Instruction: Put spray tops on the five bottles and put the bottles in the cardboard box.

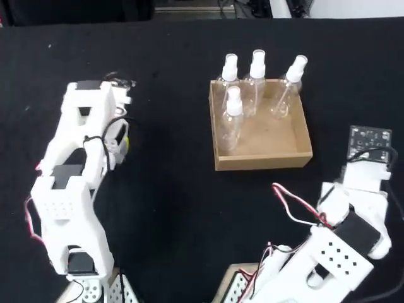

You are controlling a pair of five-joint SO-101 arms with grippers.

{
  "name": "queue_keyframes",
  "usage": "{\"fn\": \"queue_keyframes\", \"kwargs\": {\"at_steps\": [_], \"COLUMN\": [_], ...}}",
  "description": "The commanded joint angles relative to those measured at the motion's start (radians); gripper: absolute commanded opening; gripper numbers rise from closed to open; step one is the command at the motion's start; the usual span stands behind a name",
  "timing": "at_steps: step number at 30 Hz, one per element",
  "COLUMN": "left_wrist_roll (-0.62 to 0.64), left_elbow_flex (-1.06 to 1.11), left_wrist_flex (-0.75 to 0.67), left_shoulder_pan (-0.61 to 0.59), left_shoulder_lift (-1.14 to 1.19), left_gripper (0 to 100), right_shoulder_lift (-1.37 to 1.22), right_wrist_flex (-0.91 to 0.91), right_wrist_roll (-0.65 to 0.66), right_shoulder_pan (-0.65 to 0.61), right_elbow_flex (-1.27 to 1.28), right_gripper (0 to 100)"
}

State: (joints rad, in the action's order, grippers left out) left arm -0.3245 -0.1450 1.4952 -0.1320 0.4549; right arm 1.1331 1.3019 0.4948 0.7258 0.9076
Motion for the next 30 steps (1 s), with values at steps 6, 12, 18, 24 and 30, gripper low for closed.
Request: {"fn": "queue_keyframes", "kwargs": {"at_steps": [6, 12, 18, 24, 30], "left_wrist_roll": [0.098, 0.221, 0.384, 0.476, 0.580], "left_elbow_flex": [0.271, 0.446, 0.395, 0.259, 0.124], "left_wrist_flex": [0.026, -0.026, -0.064, -0.106, -0.141], "left_shoulder_pan": [-0.073, -0.071, -0.064, -0.048, 0.035], "left_shoulder_lift": [-0.647, -1.036, -1.295, -1.412, -1.418], "left_gripper": [3, 3, 3, 3, 3], "right_shoulder_lift": [0.044, 0.260, 0.366, 0.277, 0.165], "right_wrist_flex": [0.184, 0.147, -0.066, -0.394, -0.609], "right_wrist_roll": [-0.199, -0.242, -0.267, -0.350, -0.410], "right_shoulder_pan": [-0.308, -0.652, -1.007, -1.264, -1.399], "right_elbow_flex": [-0.173, -0.166, -0.036, 0.111, 0.216], "right_gripper": [1.1, 1.1, 1.1, 1.1, 1.1]}}
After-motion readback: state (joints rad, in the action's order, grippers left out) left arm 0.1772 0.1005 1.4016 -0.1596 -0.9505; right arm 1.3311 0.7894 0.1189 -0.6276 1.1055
